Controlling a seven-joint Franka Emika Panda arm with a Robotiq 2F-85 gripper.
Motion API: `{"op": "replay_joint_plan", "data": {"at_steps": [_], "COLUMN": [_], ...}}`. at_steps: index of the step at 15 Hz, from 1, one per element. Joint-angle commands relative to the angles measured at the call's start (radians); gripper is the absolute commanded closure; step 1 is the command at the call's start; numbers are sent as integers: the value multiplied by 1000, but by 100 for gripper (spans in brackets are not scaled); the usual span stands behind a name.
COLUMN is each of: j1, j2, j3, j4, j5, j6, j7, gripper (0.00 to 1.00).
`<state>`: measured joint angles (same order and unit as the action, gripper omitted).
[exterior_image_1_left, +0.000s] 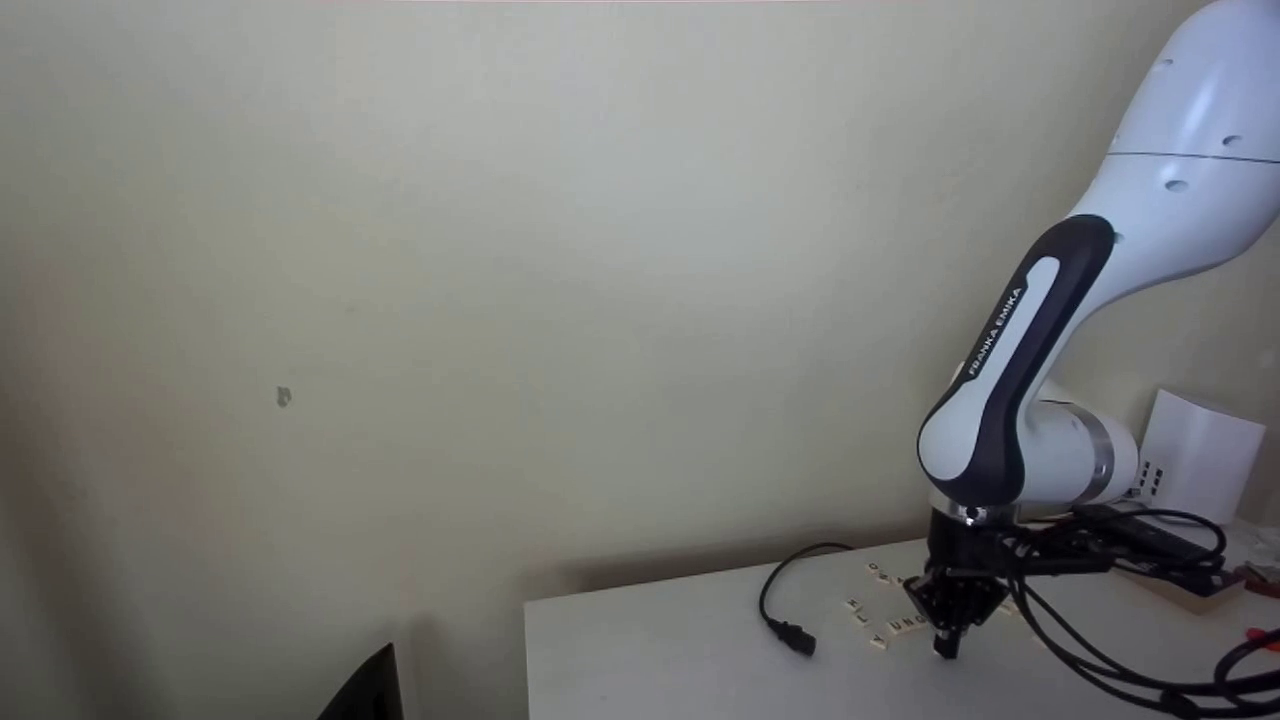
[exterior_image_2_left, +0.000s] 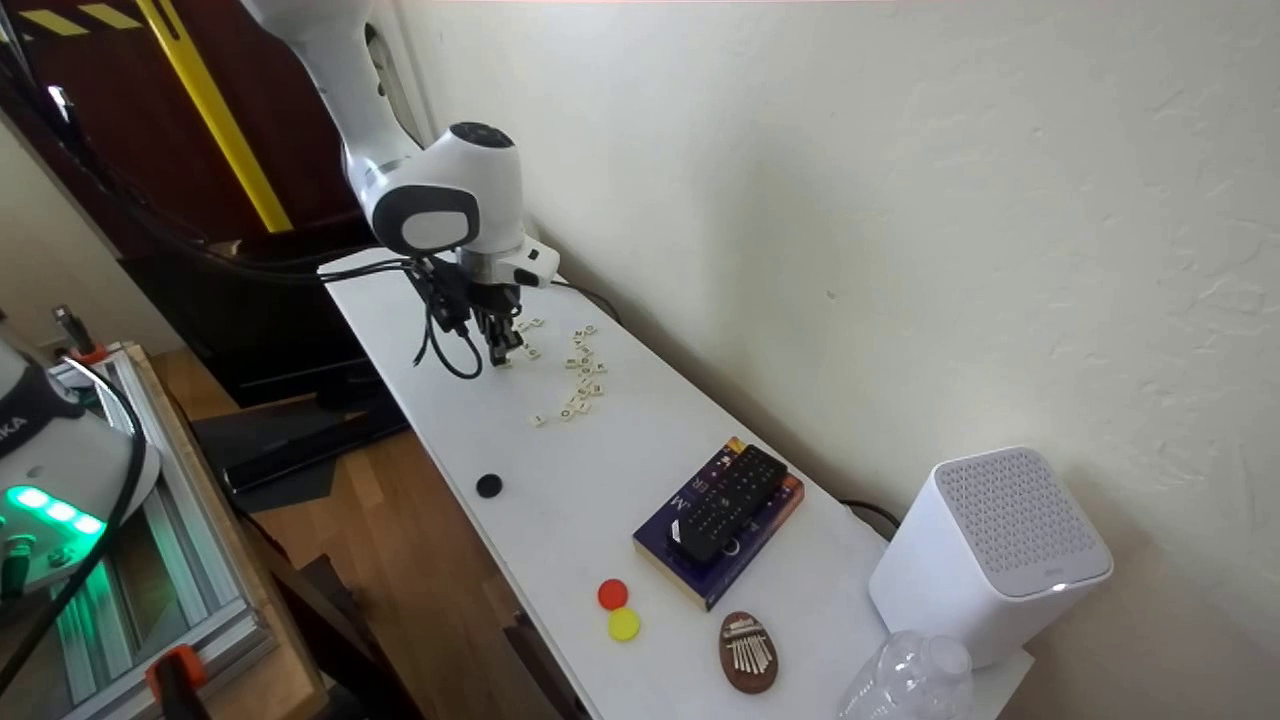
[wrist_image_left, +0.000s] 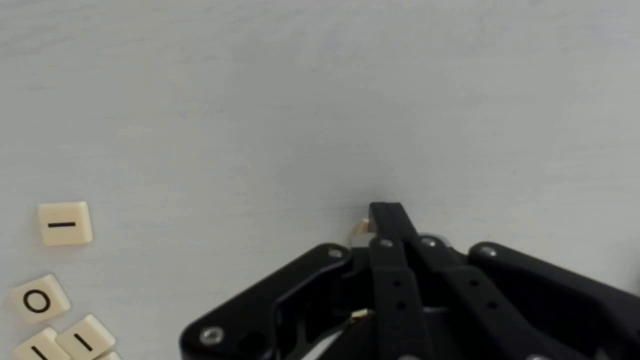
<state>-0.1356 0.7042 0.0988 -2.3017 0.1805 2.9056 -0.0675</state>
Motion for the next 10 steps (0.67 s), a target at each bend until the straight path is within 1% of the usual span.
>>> {"op": "replay_joint_plan", "data": {"at_steps": [1,10], "j1": [5,39], "j2": [43,54], "j3": [12,9], "j4": [32,62], "j5": [-35,-68], "j6": [-8,-20], "j7": [-17,-28], "gripper": [100,100]}}
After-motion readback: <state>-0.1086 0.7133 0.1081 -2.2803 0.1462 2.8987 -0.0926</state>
